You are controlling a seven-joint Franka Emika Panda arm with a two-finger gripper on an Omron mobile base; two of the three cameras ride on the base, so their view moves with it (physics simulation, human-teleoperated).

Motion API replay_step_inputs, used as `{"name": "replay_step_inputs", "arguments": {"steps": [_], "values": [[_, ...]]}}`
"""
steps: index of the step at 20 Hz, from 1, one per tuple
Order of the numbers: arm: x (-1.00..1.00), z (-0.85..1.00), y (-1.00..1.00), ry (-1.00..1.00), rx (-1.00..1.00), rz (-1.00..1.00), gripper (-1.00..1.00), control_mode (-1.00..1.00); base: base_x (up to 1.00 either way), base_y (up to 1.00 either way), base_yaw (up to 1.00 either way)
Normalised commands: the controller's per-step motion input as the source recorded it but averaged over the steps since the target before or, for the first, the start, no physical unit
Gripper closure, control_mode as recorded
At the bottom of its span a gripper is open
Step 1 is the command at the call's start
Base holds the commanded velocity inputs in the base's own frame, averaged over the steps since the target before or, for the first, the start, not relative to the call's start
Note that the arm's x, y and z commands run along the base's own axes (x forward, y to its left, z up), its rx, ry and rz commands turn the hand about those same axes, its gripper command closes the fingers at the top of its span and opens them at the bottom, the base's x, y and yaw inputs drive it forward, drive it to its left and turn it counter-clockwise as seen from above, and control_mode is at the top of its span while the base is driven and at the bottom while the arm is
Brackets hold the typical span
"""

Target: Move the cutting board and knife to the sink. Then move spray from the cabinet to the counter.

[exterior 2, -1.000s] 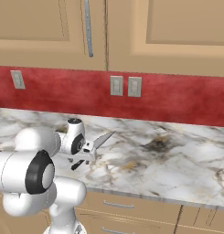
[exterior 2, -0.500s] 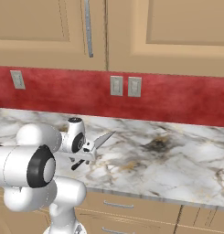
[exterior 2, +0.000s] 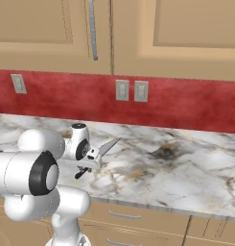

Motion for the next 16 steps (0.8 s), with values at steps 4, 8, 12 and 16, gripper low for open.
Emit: {"name": "replay_step_inputs", "arguments": {"steps": [4, 8, 12, 16], "values": [[0.0, 0.0, 0.0, 0.0, 0.0, 0.0, 1.0, -1.0, 0.0, 0.0, 0.0], [0.0, 0.0, 0.0, 0.0, 0.0, 0.0, 1.0, -1.0, 0.0, 0.0, 0.0], [0.0, 0.0, 0.0, 0.0, 0.0, 0.0, 1.0, -1.0, 0.0, 0.0, 0.0], [-0.19, 0.04, 0.0, -0.03, 0.0, 0.0, 1.0, -1.0, 0.0, 0.0, 0.0]]}}
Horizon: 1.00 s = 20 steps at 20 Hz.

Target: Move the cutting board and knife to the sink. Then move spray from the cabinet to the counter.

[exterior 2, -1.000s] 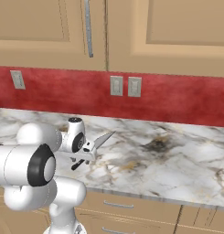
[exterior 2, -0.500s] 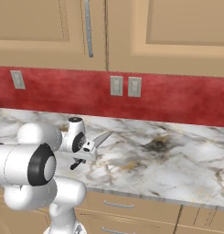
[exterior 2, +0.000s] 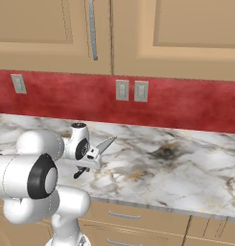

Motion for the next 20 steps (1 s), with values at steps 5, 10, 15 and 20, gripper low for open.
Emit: {"name": "replay_step_inputs", "arguments": {"steps": [5, 10, 15, 20], "values": [[-0.37, 0.31, -0.08, -0.01, 0.0, -0.02, 1.0, -1.0, 0.0, 0.0, 0.0], [-0.19, 0.35, -0.04, 0.0, 0.0, -0.03, 1.0, -1.0, 0.0, 0.0, 0.0], [-0.06, 0.49, 0.0, 0.0, 0.0, -0.01, 1.0, -1.0, 0.0, 0.0, 0.0], [-0.04, 0.51, 0.0, 0.0, 0.0, 0.0, 1.0, -1.0, 0.0, 0.0, 0.0]]}}
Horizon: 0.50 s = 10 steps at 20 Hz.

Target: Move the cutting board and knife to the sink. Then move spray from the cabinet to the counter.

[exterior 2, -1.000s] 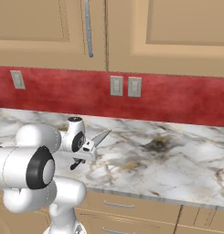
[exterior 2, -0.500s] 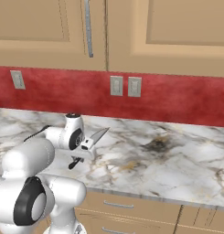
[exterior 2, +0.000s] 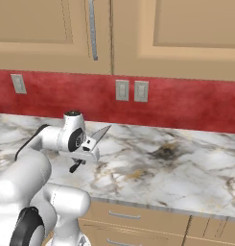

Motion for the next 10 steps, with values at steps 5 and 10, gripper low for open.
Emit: {"name": "replay_step_inputs", "arguments": {"steps": [5, 10], "values": [[0.0, 0.4, -0.02, 0.02, 0.0, 0.0, 1.0, -1.0, 0.0, 0.0, 0.0], [-0.01, 0.34, -0.17, 0.06, 0.0, 0.0, 1.0, -1.0, 0.0, 0.0, 0.0]]}}
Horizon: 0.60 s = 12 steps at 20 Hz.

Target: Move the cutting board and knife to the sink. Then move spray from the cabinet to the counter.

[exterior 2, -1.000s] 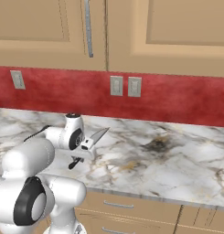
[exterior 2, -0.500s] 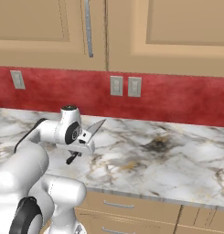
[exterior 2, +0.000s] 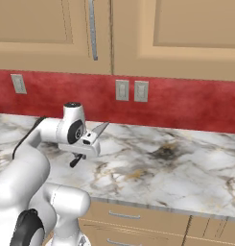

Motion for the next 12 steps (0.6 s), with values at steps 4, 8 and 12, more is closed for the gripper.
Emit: {"name": "replay_step_inputs", "arguments": {"steps": [4, 8, 12], "values": [[-0.15, 0.21, -0.3, 0.05, 0.0, 0.0, 1.0, -1.0, 0.0, 0.0, 0.0], [-0.14, 0.2, -0.16, 0.05, 0.0, 0.0, 1.0, -1.0, 0.0, 0.0, 0.0], [-0.13, 0.19, -0.02, 0.06, 0.0, 0.0, 1.0, -1.0, 0.0, 0.0, 0.0]]}}
